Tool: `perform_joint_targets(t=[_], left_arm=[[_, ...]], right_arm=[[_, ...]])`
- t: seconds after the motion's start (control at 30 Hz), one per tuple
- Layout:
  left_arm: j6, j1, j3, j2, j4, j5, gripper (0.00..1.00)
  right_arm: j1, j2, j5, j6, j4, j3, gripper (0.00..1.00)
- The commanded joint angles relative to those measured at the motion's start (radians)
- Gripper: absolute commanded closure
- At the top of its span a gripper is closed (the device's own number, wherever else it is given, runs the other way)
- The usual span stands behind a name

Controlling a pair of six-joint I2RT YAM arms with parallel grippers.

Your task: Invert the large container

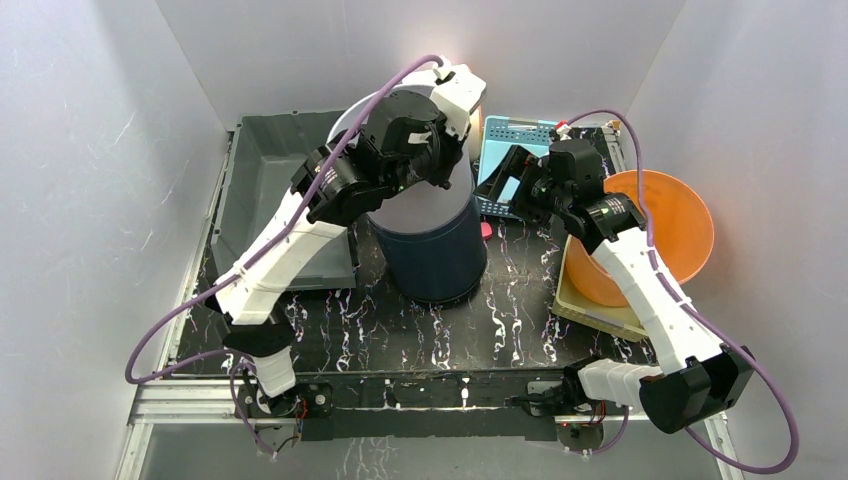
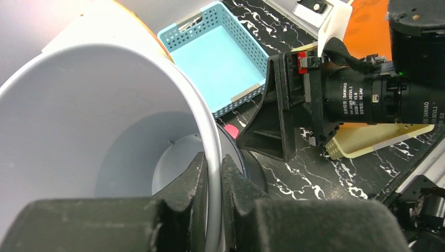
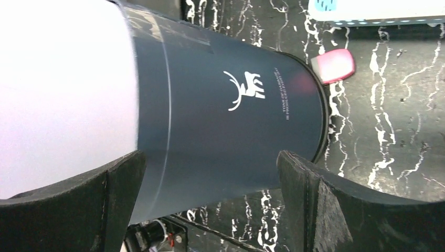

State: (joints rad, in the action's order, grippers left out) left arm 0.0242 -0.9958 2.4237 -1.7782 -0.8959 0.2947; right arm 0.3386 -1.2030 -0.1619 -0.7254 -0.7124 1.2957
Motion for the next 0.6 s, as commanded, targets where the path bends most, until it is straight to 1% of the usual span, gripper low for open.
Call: perform_joint_targets(t=[0.0,0.1,0.2,0.3,0.4,0.47,0.57], left_arm=[[-0.107,-0.049,0.081,0.089,0.214,0.061,1.00],[-0.146,-0.079,0.100,0.069,0.222,0.086,1.00],[-0.179,-0.099,0.103,0.060,0.269,0.085,1.00],[-0.238,-0.146,0.122,0.042,0.314,0.128,1.00],[-0.321,-0.214,0.152,0.022,0.363,0.204,1.00],[-0.408,-0.262,0.157,0.020,0.415,0.268,1.00],[-0.533,-0.327,0.149,0.020,0.515,0.380,1.00]], right_arm=[[0.001,0.016,-0.104,-0.058,0.124,0.003,0.02],[0.002,0.014,-0.115,-0.067,0.136,-0.006,0.02],[0.002,0.018,-0.116,-0.074,0.142,-0.028,0.02],[0.002,0.022,-0.124,-0.093,0.160,-0.067,0.02],[0.001,0.026,-0.127,-0.107,0.173,-0.111,0.02],[0.002,0.028,-0.123,-0.108,0.170,-0.123,0.02],[0.002,0.025,-0.130,-0.109,0.146,-0.100,0.02]])
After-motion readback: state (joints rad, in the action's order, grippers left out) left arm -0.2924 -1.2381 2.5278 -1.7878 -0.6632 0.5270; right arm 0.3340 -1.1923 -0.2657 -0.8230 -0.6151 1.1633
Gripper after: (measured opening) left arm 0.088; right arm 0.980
